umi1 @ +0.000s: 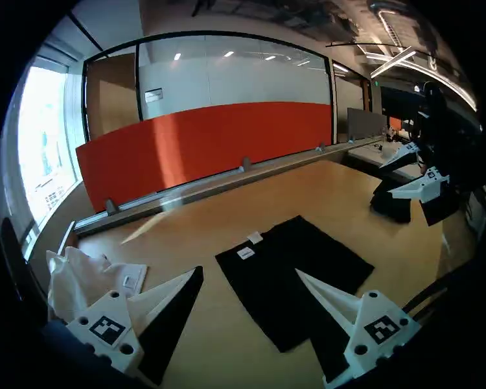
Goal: Fold towel
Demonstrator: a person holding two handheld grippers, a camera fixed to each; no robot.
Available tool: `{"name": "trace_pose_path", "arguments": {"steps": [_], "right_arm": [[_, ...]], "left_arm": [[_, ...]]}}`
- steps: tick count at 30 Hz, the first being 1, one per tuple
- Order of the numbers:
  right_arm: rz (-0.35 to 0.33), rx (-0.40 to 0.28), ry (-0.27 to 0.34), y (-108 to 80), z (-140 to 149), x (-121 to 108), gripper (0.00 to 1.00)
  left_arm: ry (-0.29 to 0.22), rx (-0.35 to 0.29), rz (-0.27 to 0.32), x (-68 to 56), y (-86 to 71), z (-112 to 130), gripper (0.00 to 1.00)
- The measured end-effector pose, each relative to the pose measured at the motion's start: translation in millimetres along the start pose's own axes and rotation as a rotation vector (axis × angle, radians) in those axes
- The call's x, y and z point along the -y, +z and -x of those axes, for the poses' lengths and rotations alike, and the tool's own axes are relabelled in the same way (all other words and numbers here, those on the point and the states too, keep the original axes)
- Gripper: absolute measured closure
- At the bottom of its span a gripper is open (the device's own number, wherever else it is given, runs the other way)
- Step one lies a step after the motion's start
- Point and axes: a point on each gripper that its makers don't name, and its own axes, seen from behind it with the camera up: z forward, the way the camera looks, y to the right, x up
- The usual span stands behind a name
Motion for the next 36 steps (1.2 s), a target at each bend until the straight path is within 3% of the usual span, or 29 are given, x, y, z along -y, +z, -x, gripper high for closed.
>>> {"name": "trace_pose_path", "arguments": {"steps": [11,24,36], "right_arm": [[-0.046,0.072,0.001,24.0,46,19,0.0],[-0.093,0.162,0.003,45.3,96,38,0.0],[-0.134,0.236,-0.006,54.2,134,56,0.0]], "left_arm": [[0.018,0.072,0.049,-20.4,20.8,48,0.06],[0.004,0.175,0.076,-31.1,37.0,98,0.06],[0.027,0.273,0.115,-45.2,47.2,141,0.06]]}}
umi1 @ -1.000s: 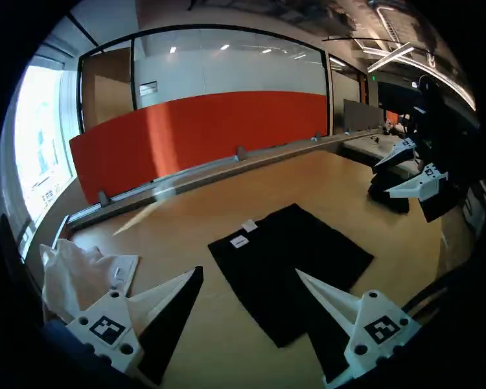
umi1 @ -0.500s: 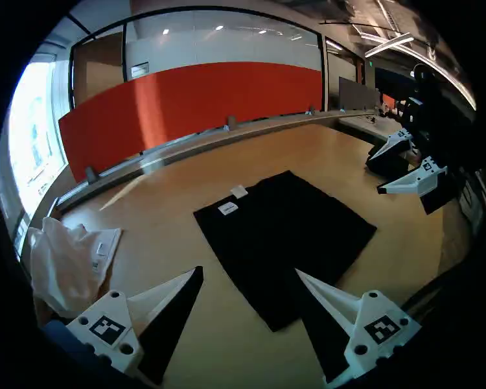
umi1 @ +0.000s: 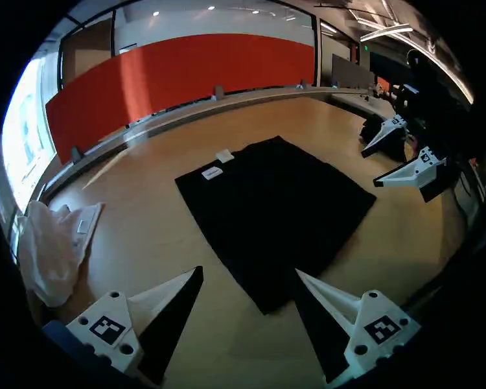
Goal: Fold towel
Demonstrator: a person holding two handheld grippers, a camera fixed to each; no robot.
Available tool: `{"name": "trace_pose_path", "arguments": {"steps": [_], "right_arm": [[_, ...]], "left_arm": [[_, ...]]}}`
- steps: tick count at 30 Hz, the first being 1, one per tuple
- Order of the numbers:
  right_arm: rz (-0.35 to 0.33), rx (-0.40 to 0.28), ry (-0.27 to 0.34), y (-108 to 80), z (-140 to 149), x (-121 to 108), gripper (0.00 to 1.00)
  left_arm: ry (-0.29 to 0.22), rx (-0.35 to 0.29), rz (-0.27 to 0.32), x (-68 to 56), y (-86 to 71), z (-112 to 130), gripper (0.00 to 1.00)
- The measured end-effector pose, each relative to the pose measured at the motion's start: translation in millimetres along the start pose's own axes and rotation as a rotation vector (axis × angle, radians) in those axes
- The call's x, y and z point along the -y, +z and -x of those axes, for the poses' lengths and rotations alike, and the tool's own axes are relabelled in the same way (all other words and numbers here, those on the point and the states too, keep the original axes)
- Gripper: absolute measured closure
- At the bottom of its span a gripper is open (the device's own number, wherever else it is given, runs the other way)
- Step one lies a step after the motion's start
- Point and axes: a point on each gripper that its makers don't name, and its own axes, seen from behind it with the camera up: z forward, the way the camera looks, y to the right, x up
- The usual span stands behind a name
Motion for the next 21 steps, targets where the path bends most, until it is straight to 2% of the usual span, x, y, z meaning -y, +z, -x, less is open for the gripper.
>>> {"name": "trace_pose_path", "arguments": {"steps": [11,21], "right_arm": [[-0.02,0.071,0.016,8.1,34,5,0.0],[-0.047,0.109,0.005,13.3,50,9,0.02]], "left_arm": [[0.018,0.082,0.04,-12.3,17.1,25,0.06],[0.027,0.138,0.07,-23.4,25.9,43,0.06]]}}
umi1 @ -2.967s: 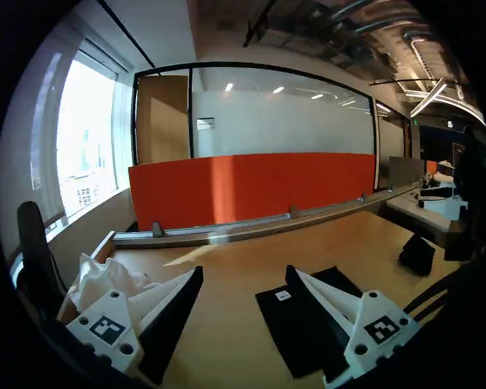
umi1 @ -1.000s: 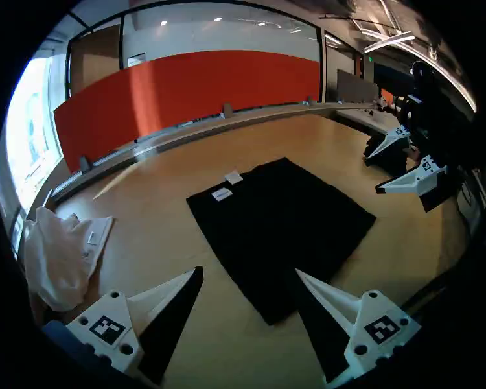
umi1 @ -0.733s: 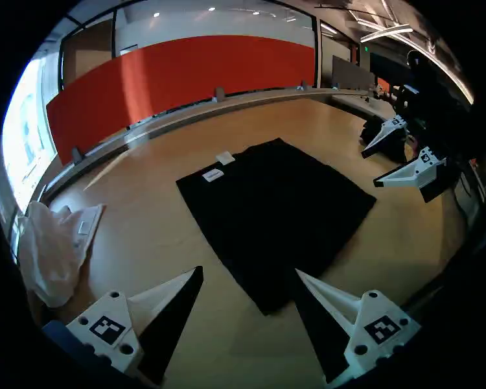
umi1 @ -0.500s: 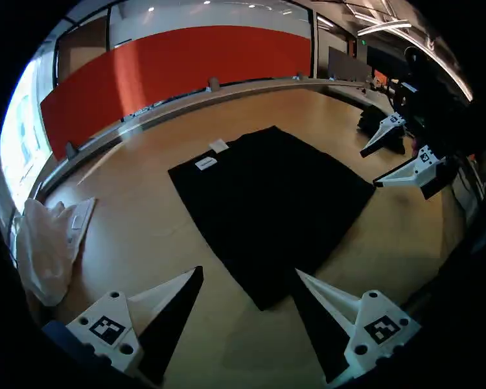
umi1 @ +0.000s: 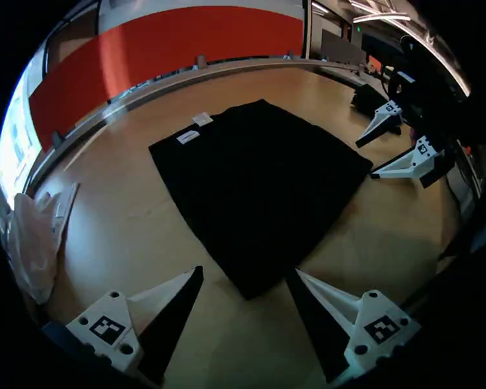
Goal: Fold towel
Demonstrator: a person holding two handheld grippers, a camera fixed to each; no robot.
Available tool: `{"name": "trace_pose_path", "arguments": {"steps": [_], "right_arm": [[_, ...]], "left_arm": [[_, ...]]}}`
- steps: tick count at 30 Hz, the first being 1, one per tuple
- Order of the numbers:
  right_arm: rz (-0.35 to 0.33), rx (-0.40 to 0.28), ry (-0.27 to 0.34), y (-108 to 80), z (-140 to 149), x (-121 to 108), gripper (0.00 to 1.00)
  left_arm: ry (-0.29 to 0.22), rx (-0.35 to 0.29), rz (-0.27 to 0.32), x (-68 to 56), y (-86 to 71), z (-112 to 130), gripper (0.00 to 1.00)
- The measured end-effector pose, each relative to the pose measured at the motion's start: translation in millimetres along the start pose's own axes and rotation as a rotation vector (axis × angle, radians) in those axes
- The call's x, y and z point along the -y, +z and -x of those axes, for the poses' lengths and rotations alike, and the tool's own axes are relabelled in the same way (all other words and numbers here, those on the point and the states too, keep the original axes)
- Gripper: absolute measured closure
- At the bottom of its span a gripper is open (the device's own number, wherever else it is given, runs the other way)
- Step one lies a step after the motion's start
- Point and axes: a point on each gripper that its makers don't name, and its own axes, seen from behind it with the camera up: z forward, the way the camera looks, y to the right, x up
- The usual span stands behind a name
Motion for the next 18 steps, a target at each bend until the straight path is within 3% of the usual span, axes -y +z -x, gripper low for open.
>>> {"name": "trace_pose_path", "arguments": {"steps": [6,18], "right_arm": [[-0.011,0.003,-0.001,1.6,1.2,0.7,0.06],[-0.031,0.007,0.016,0.2,3.3,3.4,0.22]], "left_arm": [[0.0,0.018,0.011,-2.7,2.7,5.6,0.06],[0.003,0.032,0.019,-5.1,5.7,6.8,0.1]]}}
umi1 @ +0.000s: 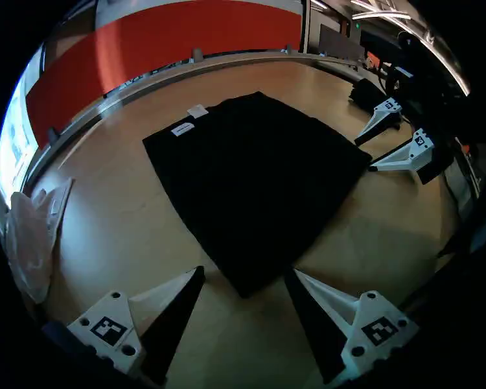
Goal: Fold towel
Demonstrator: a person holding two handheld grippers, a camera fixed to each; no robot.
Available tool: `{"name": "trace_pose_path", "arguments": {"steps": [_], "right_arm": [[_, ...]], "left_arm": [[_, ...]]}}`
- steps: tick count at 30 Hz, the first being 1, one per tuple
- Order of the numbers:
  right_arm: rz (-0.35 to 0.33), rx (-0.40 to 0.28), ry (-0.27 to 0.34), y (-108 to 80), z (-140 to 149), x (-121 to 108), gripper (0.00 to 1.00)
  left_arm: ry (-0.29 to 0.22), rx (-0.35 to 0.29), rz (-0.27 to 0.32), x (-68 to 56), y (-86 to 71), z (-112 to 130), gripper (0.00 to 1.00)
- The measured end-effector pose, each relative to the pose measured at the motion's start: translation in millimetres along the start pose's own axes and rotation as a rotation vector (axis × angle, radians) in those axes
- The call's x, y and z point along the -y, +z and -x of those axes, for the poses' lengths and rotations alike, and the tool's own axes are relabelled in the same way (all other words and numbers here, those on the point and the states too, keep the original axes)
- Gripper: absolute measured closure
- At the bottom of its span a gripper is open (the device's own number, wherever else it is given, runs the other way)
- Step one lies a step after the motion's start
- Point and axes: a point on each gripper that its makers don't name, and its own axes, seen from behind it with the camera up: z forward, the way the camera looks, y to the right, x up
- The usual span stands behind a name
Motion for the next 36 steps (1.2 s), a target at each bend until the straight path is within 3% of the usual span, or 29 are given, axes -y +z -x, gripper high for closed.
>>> {"name": "trace_pose_path", "arguments": {"steps": [9,15,19,23,29,36], "right_arm": [[-0.005,0.011,-0.007,-0.7,-1,-1,0.41],[-0.009,0.011,-0.011,-0.2,-1,2,0.5],[-0.01,0.012,-0.011,0.0,-1,3,0.6],[-0.01,0.015,-0.01,0.1,-1,3,0.74],[-0.017,0.005,-0.01,0.5,-5,7,0.82],[-0.015,-0.013,0.001,-3.2,-12,8,0.83]], "left_arm": [[0.003,0.009,0.002,-1.4,1.1,-1,0.24],[-0.002,0.007,-0.001,-2.4,1.3,-1,0.45],[-0.003,0.009,-0.004,-3.0,1.4,-1,0.49],[-0.008,0.012,-0.01,-2.8,1.2,-2,0.72],[-0.016,0.013,-0.02,-1.8,1.2,-3,0.87],[-0.047,0.012,-0.021,-0.3,-2.1,-4,0.88]]}}
